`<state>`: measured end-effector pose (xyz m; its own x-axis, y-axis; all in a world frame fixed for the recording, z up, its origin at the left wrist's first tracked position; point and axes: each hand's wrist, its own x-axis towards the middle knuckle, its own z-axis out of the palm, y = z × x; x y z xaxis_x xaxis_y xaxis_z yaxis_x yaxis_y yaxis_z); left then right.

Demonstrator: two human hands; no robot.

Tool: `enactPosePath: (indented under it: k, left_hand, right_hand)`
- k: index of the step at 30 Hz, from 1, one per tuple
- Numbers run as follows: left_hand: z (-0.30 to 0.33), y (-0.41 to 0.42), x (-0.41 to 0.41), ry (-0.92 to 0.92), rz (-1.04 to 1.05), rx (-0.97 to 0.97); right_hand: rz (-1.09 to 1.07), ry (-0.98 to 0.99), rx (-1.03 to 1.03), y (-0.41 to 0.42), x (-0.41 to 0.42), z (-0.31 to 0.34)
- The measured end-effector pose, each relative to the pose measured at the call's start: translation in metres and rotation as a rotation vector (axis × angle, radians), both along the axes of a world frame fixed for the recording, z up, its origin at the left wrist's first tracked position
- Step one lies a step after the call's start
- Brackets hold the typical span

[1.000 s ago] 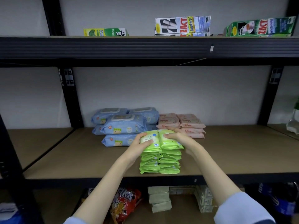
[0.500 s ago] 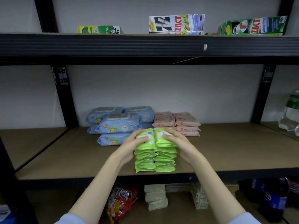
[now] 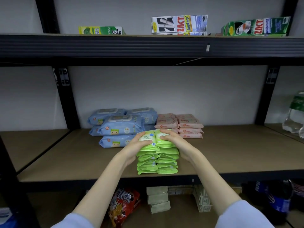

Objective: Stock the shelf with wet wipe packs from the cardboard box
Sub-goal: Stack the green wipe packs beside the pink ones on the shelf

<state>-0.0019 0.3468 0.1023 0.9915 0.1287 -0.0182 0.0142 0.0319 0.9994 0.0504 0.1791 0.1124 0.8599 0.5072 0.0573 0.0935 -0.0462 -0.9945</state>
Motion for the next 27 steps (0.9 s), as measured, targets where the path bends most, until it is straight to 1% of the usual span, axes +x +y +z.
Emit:
enactPosePath:
  k: [6, 9, 13, 16, 20, 27]
  left_hand:
    - [0.002, 0.002, 0.0, 0.029, -0.019, 0.021]
    - [0.003, 0.004, 0.0, 0.039, -0.03, 0.055]
    - [0.002, 0.006, -0.004, 0.026, -0.012, 0.011]
    - [0.001, 0.009, -0.007, -0.017, 0.05, -0.044]
    - [-0.007, 0.01, -0.009, -0.051, 0.105, -0.024]
    - [-0.01, 0.004, -0.006, -0.015, 0.107, -0.059]
  right_hand:
    - [0.024, -0.058, -0.06, -0.004, -0.003, 0.003]
    - [-0.044, -0.089, 0.002, -0.007, -0.006, -0.001]
    - [-0.172, -0.06, 0.094, -0.015, -0.008, -0.009]
    - [-0.193, -0.044, 0.137, -0.021, -0.013, -0.012]
    - [-0.177, -0.056, 0.117, -0.019, -0.021, -0.017]
    - [-0.237, -0.042, 0.135, -0.003, -0.029, -0.023]
